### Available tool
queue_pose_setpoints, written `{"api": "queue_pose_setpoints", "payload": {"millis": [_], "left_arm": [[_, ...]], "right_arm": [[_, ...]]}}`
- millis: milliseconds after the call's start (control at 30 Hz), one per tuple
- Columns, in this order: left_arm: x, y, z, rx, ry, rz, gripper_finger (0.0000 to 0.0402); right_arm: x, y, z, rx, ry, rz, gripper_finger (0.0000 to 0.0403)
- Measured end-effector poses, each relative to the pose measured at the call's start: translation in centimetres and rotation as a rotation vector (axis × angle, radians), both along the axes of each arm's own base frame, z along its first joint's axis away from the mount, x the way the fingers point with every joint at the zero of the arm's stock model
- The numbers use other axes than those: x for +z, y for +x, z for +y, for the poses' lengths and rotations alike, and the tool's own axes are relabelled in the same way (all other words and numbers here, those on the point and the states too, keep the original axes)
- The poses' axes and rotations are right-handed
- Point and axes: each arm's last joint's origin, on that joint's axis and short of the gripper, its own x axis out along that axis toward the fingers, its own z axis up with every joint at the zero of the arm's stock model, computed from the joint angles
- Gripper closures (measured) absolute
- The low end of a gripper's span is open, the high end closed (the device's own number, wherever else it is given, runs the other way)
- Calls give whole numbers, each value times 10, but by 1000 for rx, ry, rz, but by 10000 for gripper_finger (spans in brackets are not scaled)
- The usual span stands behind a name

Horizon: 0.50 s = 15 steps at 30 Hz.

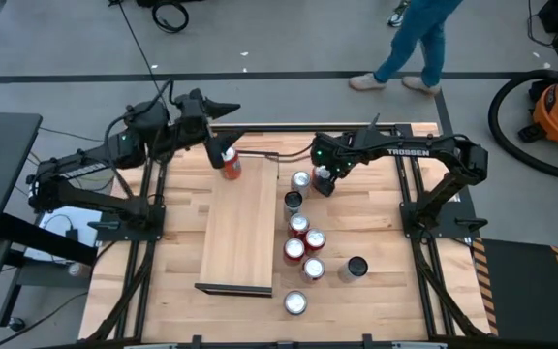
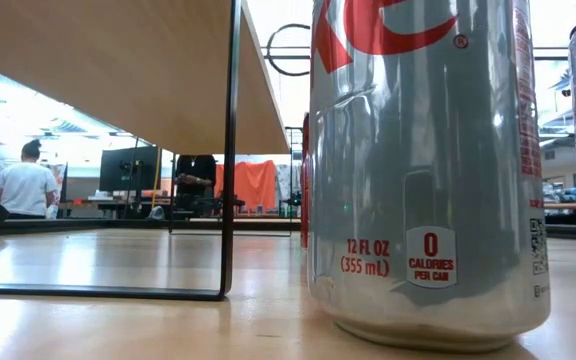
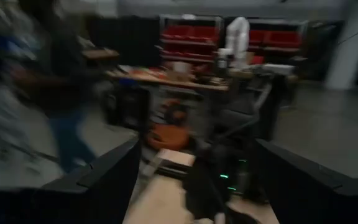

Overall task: Place canned beverage on shelf
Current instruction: Put the orange soda can aligned with the other orange soda can on the shelf

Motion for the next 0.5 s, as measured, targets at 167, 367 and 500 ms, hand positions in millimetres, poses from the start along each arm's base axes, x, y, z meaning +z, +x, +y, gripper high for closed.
{"api": "queue_pose_setpoints", "payload": {"millis": [167,367,500], "left_arm": [[-2,-2,7,-102,-142,-19,84],[-3,1,-3,-154,-149,-8,84],[-5,5,-21,-186,-161,20,84]], "right_arm": [[0,1,3,298,-78,33,29],[0,0,2,525,-157,69,29],[0,0,-3,602,-186,75,29]]}}
